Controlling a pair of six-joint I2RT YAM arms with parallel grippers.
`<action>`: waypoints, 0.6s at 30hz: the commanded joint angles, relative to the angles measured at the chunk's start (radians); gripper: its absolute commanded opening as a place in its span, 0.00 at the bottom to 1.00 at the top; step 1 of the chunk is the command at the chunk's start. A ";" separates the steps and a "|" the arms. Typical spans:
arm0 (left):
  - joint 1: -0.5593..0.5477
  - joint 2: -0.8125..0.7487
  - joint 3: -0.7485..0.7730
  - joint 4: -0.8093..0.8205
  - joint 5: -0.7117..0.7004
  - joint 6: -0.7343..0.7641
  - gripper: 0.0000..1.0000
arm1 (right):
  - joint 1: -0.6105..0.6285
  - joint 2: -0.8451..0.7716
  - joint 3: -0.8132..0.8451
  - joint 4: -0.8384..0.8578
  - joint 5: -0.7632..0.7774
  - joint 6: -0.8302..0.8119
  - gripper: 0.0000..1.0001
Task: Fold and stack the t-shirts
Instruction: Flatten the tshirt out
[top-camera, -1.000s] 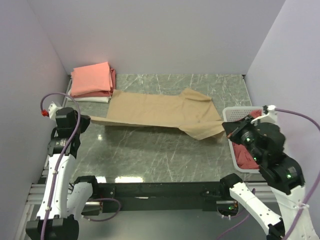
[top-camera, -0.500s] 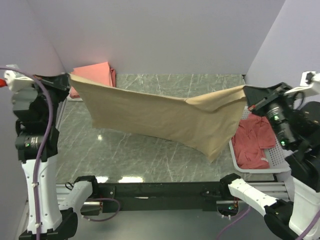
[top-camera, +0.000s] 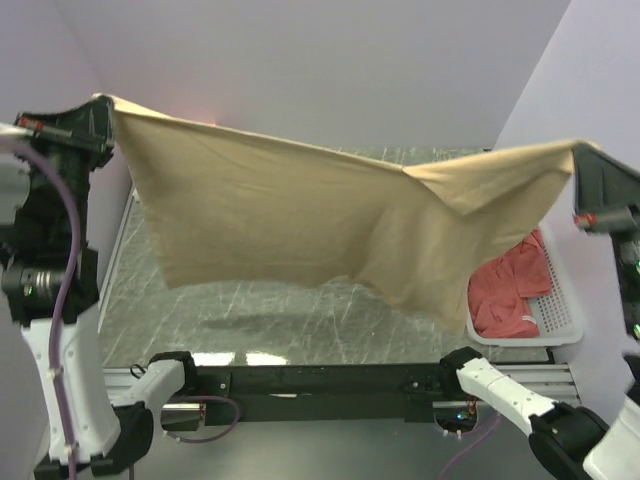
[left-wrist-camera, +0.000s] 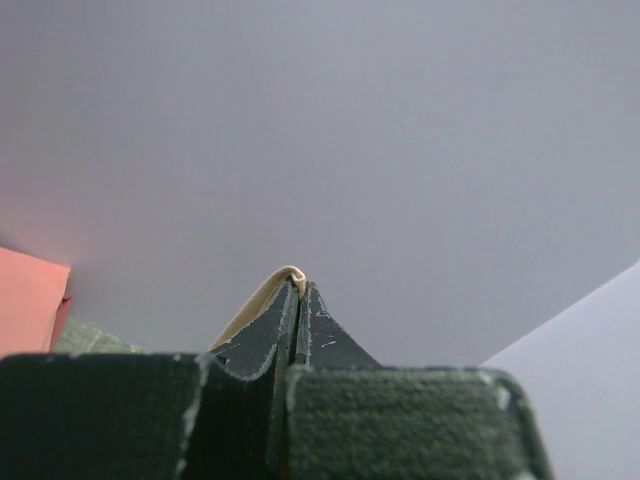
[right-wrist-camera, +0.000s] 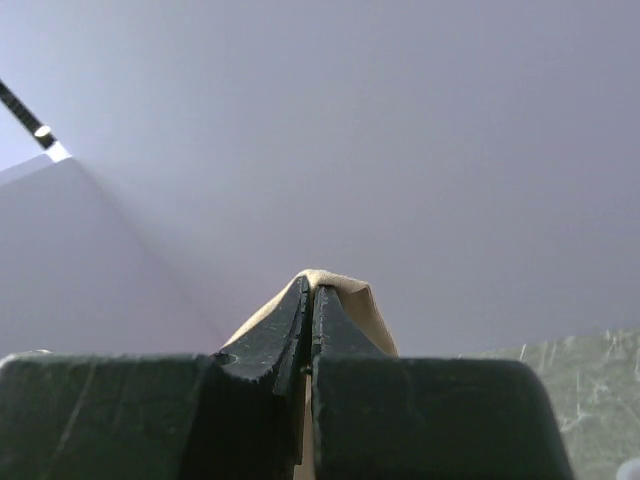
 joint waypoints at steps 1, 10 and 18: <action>0.004 0.116 -0.009 0.142 0.014 -0.026 0.01 | 0.006 0.199 -0.011 0.181 0.047 -0.076 0.00; 0.004 0.493 0.087 0.357 0.059 -0.047 0.01 | -0.156 0.630 0.164 0.412 -0.197 0.008 0.00; 0.057 1.018 0.710 0.315 0.233 -0.124 0.01 | -0.218 0.895 0.470 0.567 -0.246 0.058 0.00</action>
